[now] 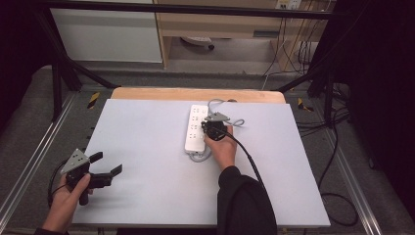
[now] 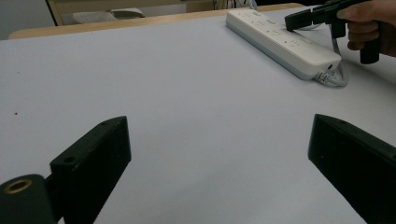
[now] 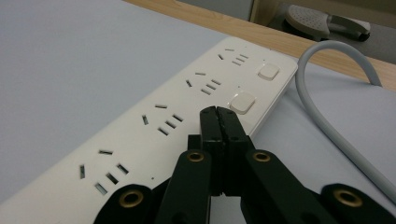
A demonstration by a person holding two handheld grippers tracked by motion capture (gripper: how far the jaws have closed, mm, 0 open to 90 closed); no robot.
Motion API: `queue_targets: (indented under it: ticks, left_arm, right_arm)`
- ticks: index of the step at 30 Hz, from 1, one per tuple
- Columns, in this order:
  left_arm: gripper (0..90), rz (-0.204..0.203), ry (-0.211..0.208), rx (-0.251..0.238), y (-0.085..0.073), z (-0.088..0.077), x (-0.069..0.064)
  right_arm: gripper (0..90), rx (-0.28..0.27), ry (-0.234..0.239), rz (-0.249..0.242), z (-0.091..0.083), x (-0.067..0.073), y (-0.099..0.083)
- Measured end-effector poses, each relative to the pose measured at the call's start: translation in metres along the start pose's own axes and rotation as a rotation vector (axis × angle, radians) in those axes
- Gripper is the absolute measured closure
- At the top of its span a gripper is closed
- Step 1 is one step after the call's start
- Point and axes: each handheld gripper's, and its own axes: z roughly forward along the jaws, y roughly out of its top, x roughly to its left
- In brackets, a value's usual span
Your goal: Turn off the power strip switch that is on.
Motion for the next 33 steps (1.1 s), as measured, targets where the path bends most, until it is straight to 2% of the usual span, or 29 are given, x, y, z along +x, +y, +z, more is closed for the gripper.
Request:
queue_targets:
  ticks: [24, 33]
  left_arm:
    - [5.9, 0.002, -0.002, -0.001, 0.0004, 0.0002, -0.0007]
    - [5.9, 0.0, -0.002, -0.001, 0.0002, -0.0001, -0.0002]
  right_arm:
    - [90.0, 0.012, -0.013, -0.004, 0.0018, 0.0045, 0.0011]
    - [90.0, 0.023, -0.04, -0.053, 0.0013, 0.0071, 0.0025]
